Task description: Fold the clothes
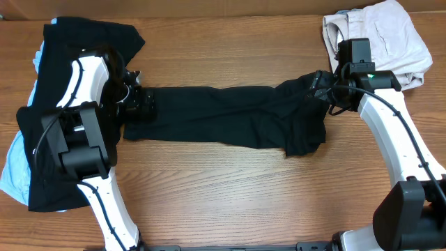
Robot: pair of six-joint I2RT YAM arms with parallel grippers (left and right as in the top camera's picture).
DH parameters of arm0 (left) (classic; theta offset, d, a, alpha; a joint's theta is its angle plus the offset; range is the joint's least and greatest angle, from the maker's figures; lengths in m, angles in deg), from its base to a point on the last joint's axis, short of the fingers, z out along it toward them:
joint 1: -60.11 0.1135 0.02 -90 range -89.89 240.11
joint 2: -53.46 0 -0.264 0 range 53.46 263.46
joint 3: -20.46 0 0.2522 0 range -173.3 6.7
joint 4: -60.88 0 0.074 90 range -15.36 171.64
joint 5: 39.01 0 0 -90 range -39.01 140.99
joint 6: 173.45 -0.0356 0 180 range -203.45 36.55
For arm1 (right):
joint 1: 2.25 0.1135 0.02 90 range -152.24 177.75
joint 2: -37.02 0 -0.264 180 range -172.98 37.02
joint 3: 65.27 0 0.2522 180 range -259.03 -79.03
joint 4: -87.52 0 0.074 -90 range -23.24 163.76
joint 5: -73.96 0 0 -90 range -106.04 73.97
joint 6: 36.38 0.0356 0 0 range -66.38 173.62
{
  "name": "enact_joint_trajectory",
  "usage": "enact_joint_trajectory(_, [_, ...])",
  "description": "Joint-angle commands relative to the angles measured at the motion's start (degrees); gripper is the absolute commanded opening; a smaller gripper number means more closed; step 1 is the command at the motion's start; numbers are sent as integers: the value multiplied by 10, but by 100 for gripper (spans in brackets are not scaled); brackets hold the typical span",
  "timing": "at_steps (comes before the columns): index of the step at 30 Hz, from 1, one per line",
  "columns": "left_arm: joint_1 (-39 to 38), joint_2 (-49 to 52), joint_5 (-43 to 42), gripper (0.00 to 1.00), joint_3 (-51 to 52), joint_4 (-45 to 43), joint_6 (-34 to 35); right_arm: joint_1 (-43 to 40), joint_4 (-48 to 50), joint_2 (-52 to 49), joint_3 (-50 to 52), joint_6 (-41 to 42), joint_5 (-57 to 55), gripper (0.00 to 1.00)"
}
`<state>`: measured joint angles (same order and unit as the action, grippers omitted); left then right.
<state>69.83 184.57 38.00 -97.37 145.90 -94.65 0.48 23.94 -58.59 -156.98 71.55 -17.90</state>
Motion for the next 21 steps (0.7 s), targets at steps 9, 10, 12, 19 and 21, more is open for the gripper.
enact_joint_trajectory(9, [17, 28, -10, 100, 5, -26, -17, -2, 17, 7, -9, -4, -2, 76])
enact_joint_trajectory(10, [16, 33, -16, 100, 5, -28, -17, -2, 17, 7, -9, -4, -2, 75])
enact_joint_trajectory(12, [13, 42, -21, 100, 5, -28, -17, -2, 16, 7, -9, -4, -2, 76])
enact_joint_trajectory(19, [0, 62, -24, 91, 5, -18, -6, -2, 15, 7, -9, -4, -2, 76])
enact_joint_trajectory(21, [-4, 65, -35, 85, 5, -7, 1, -2, 15, 7, -9, -4, -2, 76])
